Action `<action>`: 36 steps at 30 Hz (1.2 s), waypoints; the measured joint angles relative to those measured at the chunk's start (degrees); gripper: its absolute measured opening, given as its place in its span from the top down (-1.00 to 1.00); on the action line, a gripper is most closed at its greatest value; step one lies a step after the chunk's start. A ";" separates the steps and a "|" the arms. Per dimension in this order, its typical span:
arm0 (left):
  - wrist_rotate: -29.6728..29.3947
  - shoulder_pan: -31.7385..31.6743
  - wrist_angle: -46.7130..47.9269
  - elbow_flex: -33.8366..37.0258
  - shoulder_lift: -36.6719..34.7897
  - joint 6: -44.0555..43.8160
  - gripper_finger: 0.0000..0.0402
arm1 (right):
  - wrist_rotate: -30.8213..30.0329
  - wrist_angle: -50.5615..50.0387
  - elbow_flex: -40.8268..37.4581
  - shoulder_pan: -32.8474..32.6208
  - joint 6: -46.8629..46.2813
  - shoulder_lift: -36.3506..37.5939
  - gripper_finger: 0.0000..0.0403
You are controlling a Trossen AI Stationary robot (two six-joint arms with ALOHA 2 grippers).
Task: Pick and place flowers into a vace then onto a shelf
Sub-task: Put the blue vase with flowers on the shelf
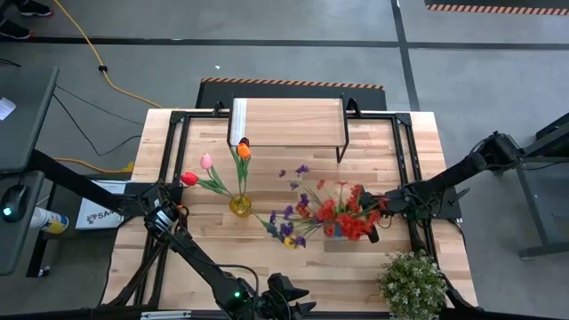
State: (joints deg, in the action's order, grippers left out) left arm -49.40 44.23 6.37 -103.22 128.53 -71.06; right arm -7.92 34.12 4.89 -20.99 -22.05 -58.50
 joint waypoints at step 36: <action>0.19 -0.40 0.17 0.02 0.00 -1.23 -0.15 | 0.88 0.79 -0.06 0.02 1.93 0.00 -0.39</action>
State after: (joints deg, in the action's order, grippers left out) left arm -49.21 43.83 6.55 -103.20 128.53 -72.29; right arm -7.05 34.90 4.83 -20.97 -20.12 -58.50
